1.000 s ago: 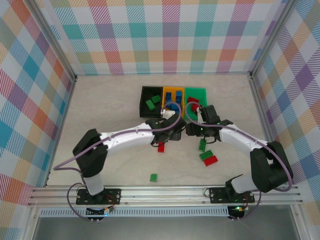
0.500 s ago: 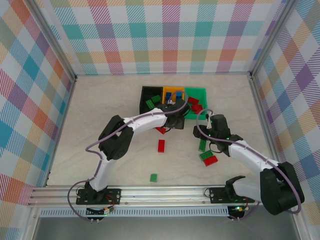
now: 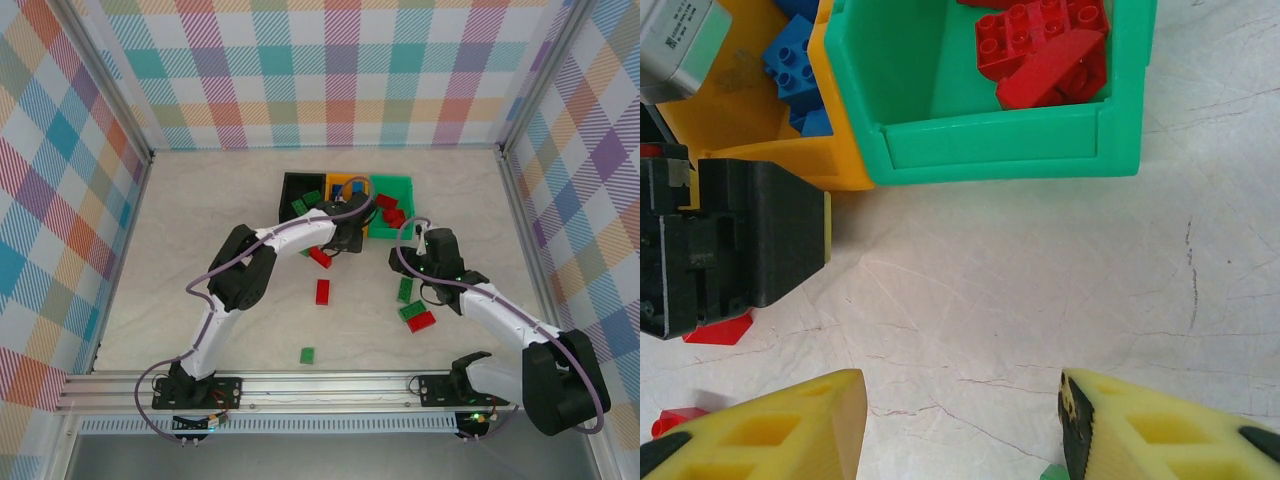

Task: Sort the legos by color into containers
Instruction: Pick up the lego from the center of the table, then place the lego in the container.

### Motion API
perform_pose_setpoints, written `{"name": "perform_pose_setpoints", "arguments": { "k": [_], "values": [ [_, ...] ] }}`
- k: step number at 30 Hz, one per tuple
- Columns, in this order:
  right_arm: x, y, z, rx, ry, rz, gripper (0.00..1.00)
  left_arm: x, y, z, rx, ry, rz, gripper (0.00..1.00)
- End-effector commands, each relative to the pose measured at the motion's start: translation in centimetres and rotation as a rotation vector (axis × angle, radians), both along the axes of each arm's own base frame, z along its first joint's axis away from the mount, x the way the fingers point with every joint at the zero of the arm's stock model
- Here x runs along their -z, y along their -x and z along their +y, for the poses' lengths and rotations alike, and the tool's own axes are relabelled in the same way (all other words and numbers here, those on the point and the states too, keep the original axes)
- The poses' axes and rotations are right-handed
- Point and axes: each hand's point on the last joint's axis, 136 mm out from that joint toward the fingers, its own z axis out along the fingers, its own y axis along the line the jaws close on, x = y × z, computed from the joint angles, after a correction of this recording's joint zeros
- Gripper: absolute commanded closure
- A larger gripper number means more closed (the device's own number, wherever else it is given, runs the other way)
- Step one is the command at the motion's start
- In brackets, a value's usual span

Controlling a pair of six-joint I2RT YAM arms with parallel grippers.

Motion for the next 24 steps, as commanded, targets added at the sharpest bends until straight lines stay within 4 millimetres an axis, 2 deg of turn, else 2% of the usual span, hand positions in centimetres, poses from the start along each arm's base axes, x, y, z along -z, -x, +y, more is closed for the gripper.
{"name": "perform_pose_setpoints", "arguments": {
  "k": [1, 6, 13, 16, 20, 24],
  "values": [
    [0.1, -0.3, -0.3, 0.021, -0.007, -0.012, 0.46, 0.4, 0.2, -0.2, 0.013, 0.013, 0.021, 0.57],
    [0.1, -0.3, -0.2, 0.019, -0.009, -0.009, 0.46, -0.6, 0.7, 0.4, -0.001, 0.037, -0.002, 0.63],
    [0.0, -0.5, 0.0, 0.017, -0.019, -0.013, 0.46, -4.5, 2.9, 0.4, 0.010, 0.134, -0.031, 0.63],
    [0.1, -0.5, 0.2, 0.013, -0.027, -0.010, 0.46, -6.5, 3.0, 0.6, 0.006, 0.159, -0.067, 0.62],
    [-0.1, -0.5, 0.3, 0.009, -0.036, -0.012, 0.46, -8.6, 1.2, 0.8, 0.009, 0.121, -0.109, 0.62],
    [0.0, -0.4, 0.2, 0.013, -0.033, -0.013, 0.46, -9.7, -1.5, 1.1, -0.003, 0.025, -0.151, 0.62]
  ]
}}
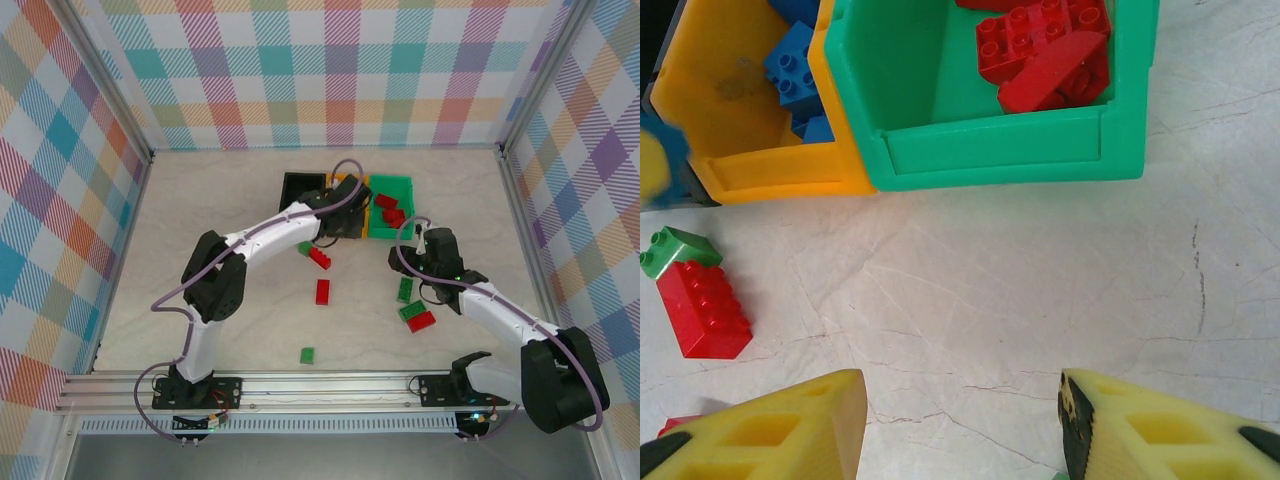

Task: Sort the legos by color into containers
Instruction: Place the lego in the container, then pick up the lego from the middle-right of the table.

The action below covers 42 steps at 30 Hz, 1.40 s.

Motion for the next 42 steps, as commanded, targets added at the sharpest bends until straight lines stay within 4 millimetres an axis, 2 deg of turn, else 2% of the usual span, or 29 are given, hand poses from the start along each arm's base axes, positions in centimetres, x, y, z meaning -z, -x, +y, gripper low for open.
{"name": "perform_pose_setpoints", "arguments": {
  "k": [1, 6, 10, 14, 19, 24, 29, 33, 37, 42],
  "values": [
    [-0.2, -0.2, 0.1, 0.003, -0.017, -0.016, 0.46, 0.1, -2.1, 1.6, -0.028, -0.135, -0.023, 0.61],
    [-0.3, -0.2, 0.0, 0.006, -0.013, -0.020, 0.46, 0.5, -4.5, 2.6, -0.089, -0.218, -0.022, 0.48],
    [-0.2, -0.1, -0.3, 0.013, -0.002, -0.018, 0.46, 0.6, -4.3, 2.9, -0.098, -0.226, -0.016, 0.40],
    [0.0, -0.3, -0.2, 0.010, -0.003, -0.016, 0.46, 0.1, -2.3, 2.2, -0.054, -0.128, -0.021, 0.39],
    [0.0, -0.3, -0.3, 0.012, 0.009, -0.015, 0.46, -1.4, 1.2, 1.5, -0.039, 0.052, -0.070, 0.38],
    [-0.1, 1.5, 0.0, -0.038, 0.009, 0.048, 0.45, -2.8, 4.6, 1.5, -0.011, 0.145, -0.118, 0.38],
    [2.0, 5.6, 0.3, -0.072, -0.036, 0.240, 0.44, -2.1, 7.1, 2.6, -0.005, 0.159, -0.112, 0.38],
    [3.4, 8.4, -1.0, -0.026, -0.006, 0.367, 0.42, -1.0, 8.7, 4.7, -0.054, 0.161, -0.111, 0.38],
    [3.3, 9.3, -3.0, 0.034, 0.093, 0.412, 0.39, -1.1, 9.8, 5.8, -0.099, 0.246, -0.153, 0.38],
    [3.5, 8.6, -3.3, 0.040, 0.152, 0.468, 0.38, -1.3, 11.0, 7.8, -0.129, 0.249, -0.185, 0.37]
  ]
}}
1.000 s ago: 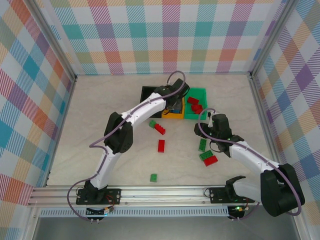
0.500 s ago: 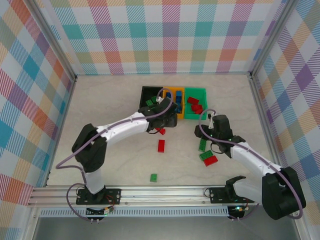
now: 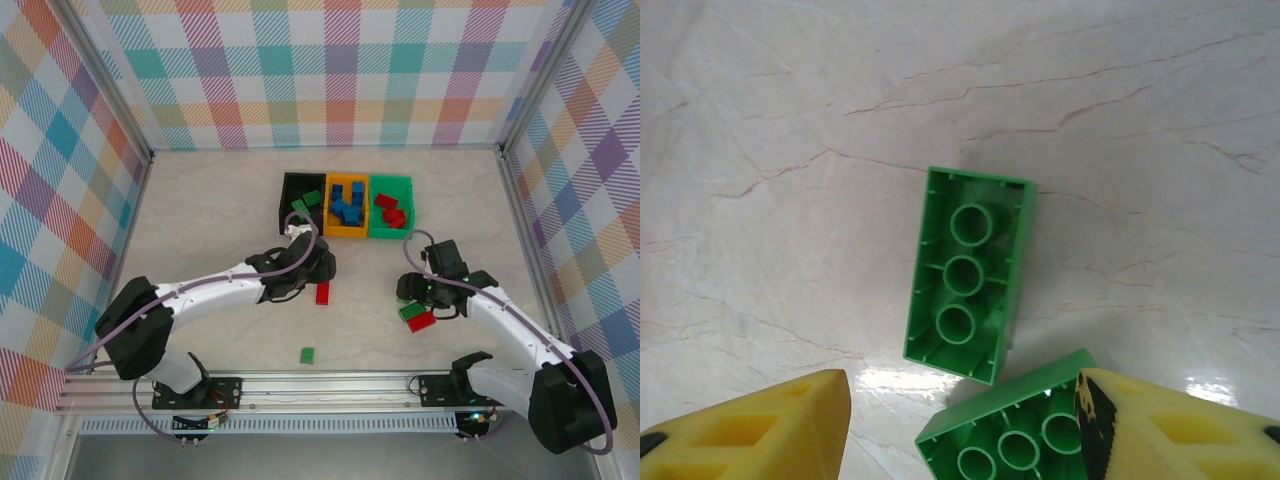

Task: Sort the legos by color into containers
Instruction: Pick up the lego from the middle-right of the table.

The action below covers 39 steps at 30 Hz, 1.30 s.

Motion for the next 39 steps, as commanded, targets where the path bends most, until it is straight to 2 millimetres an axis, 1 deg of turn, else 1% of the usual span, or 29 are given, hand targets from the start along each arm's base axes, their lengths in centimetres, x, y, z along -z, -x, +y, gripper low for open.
{"name": "perform_pose_setpoints", "arguments": {
  "k": [1, 3, 4, 7, 10, 11, 16, 17, 19, 21, 22, 24, 26, 27, 29, 33, 35, 39],
  "values": [
    [0.1, -0.1, -0.9, 0.015, 0.075, 0.066, 0.38, -2.8, -0.2, 0.7, -0.056, 0.066, -0.085, 0.37],
    [0.3, -0.4, -0.5, -0.001, 0.068, 0.086, 0.37, -3.0, 0.2, 2.1, -0.083, 0.039, -0.091, 0.37],
    [0.5, -0.6, -0.1, -0.009, 0.054, 0.096, 0.37, -3.0, 0.4, 2.9, -0.103, 0.025, -0.096, 0.35],
    [1.0, -1.2, 1.0, -0.026, 0.026, 0.122, 0.37, -3.3, 1.0, 5.2, -0.163, 0.007, -0.114, 0.32],
    [1.4, -1.9, 1.5, -0.033, 0.028, 0.129, 0.37, -2.9, 2.1, 7.3, -0.195, -0.022, -0.106, 0.32],
    [1.6, -2.1, 1.6, -0.034, 0.030, 0.135, 0.37, -2.8, 2.3, 7.8, -0.201, -0.034, -0.106, 0.28],
    [2.8, -2.7, 2.0, -0.054, 0.049, 0.174, 0.41, -2.6, 3.3, 11.6, -0.264, -0.155, -0.102, 0.24],
    [2.9, -2.8, 2.1, -0.060, 0.051, 0.179, 0.43, -2.6, 3.4, 12.1, -0.269, -0.163, -0.097, 0.24],
    [3.2, -2.9, 2.4, -0.067, 0.053, 0.185, 0.47, -2.3, 3.7, 12.5, -0.261, -0.156, -0.078, 0.24],
    [3.5, -3.0, 2.7, -0.073, 0.047, 0.191, 0.55, -1.8, 4.0, 12.9, -0.261, -0.153, -0.057, 0.24],
    [3.7, -3.1, 2.9, -0.075, 0.042, 0.195, 0.59, -1.4, 4.1, 13.1, -0.264, -0.157, -0.049, 0.24],
    [3.8, -3.2, 3.4, -0.086, 0.033, 0.201, 0.71, -0.8, 4.6, 13.5, -0.274, -0.156, -0.028, 0.24],
    [3.8, -3.3, 3.7, -0.095, 0.033, 0.199, 0.78, -0.3, 5.0, 13.7, -0.282, -0.144, -0.014, 0.24],
    [3.7, -3.3, 3.8, -0.099, 0.033, 0.197, 0.80, 0.0, 5.2, 13.8, -0.284, -0.143, -0.007, 0.24],
    [3.4, -3.5, 4.1, -0.106, 0.023, 0.187, 0.80, 0.4, 5.5, 14.2, -0.292, -0.138, 0.000, 0.24],
    [1.7, -4.7, 5.6, -0.146, -0.006, 0.153, 0.80, 0.7, 6.3, 15.0, -0.316, -0.120, 0.008, 0.24],
    [0.4, -5.6, 6.9, -0.170, -0.031, 0.125, 0.79, 0.9, 6.6, 15.1, -0.318, -0.102, 0.014, 0.24],
    [-2.2, -8.1, 10.6, -0.232, -0.089, 0.066, 0.79, 1.1, 7.2, 15.5, -0.327, -0.082, 0.022, 0.24]
  ]
}}
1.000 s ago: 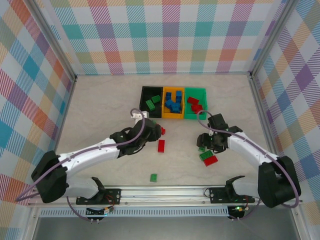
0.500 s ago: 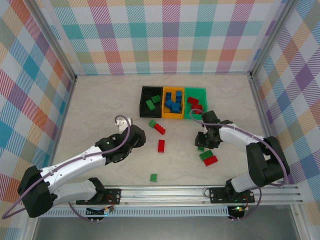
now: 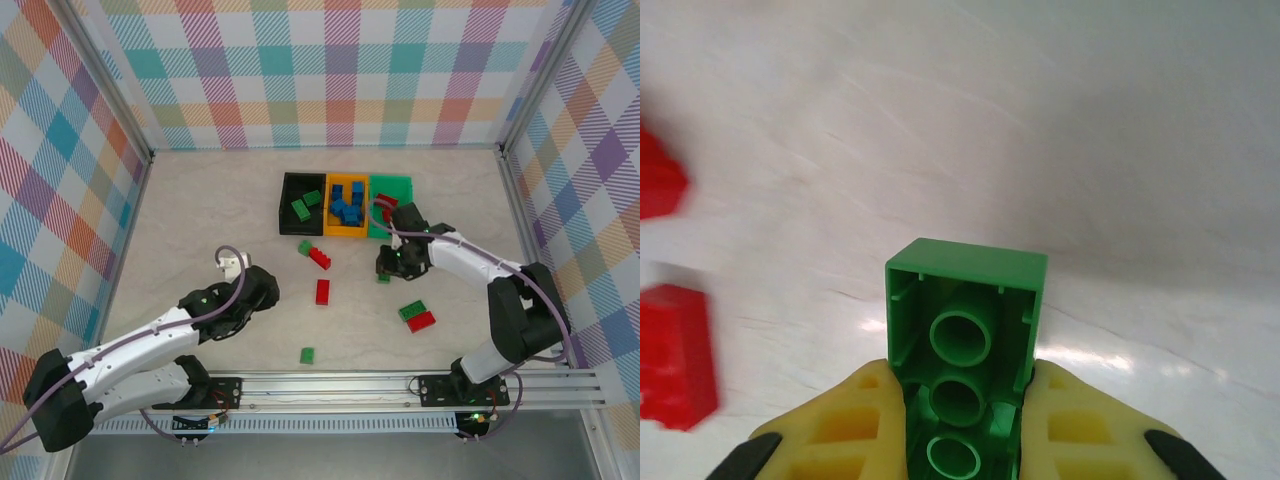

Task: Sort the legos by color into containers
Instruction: Pick up the lego from the middle-right of the table, then place the lego in the container.

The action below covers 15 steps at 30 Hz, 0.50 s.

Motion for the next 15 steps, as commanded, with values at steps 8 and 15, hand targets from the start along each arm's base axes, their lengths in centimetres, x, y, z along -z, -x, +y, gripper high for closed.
{"name": "perform_pose_setpoints", "arguments": {
  "k": [8, 15],
  "values": [
    [-5.5, -7.4, 11.2, -0.179, -0.121, -0.127, 0.77, 1.4, 1.5, -0.5, 0.007, 0.094, 0.068, 0.23],
    [-7.1, -13.2, 16.6, -0.228, -0.167, -0.181, 0.77, 0.9, 1.7, -4.0, 0.140, 0.241, 0.061, 0.22]
  ]
}}
